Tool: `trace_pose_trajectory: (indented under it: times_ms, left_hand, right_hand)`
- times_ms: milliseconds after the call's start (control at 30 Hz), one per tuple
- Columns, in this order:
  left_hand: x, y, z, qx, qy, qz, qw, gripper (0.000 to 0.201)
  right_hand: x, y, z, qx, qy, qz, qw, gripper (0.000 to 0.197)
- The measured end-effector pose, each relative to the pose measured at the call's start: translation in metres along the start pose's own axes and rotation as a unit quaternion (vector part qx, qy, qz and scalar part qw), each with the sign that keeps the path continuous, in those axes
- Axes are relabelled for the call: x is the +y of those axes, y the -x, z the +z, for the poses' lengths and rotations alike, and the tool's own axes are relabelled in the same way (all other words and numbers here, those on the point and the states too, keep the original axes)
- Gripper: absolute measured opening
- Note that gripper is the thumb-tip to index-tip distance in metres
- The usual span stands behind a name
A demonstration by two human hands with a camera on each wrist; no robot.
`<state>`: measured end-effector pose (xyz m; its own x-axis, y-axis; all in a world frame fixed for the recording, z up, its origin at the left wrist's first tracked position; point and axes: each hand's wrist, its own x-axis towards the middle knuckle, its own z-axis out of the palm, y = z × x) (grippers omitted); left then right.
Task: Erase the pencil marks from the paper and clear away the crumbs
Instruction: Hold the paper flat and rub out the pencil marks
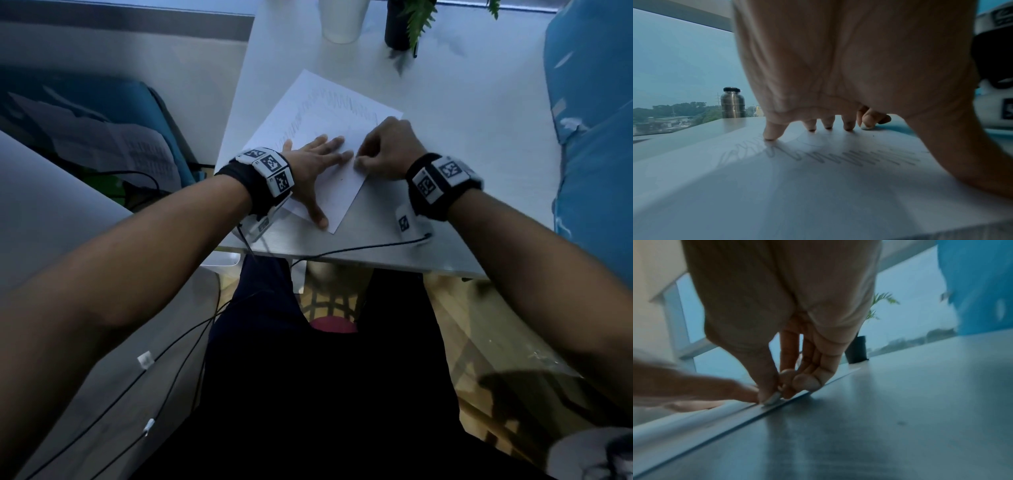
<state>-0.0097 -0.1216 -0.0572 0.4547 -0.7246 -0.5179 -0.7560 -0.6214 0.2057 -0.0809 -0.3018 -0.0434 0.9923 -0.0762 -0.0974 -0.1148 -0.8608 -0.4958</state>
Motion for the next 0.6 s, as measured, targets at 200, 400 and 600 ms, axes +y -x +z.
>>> trace_pose_trajectory:
  times_ms: [200, 400, 600]
  left_hand:
    - [-0.003, -0.002, 0.001, 0.001, 0.008, 0.004, 1.0, 0.146]
    - [-0.001, -0.001, 0.002, 0.004, -0.001, 0.001, 1.0, 0.146]
    - [0.0, -0.001, 0.002, 0.008, 0.007, 0.003, 1.0, 0.147]
  right_hand:
    - [-0.012, 0.012, 0.01, -0.076, 0.014, -0.051, 0.996, 0.013]
    - [-0.02, 0.019, 0.02, -0.098, 0.019, -0.073, 0.992, 0.011]
    - [0.0, -0.009, -0.001, -0.001, 0.025, 0.002, 1.0, 0.015]
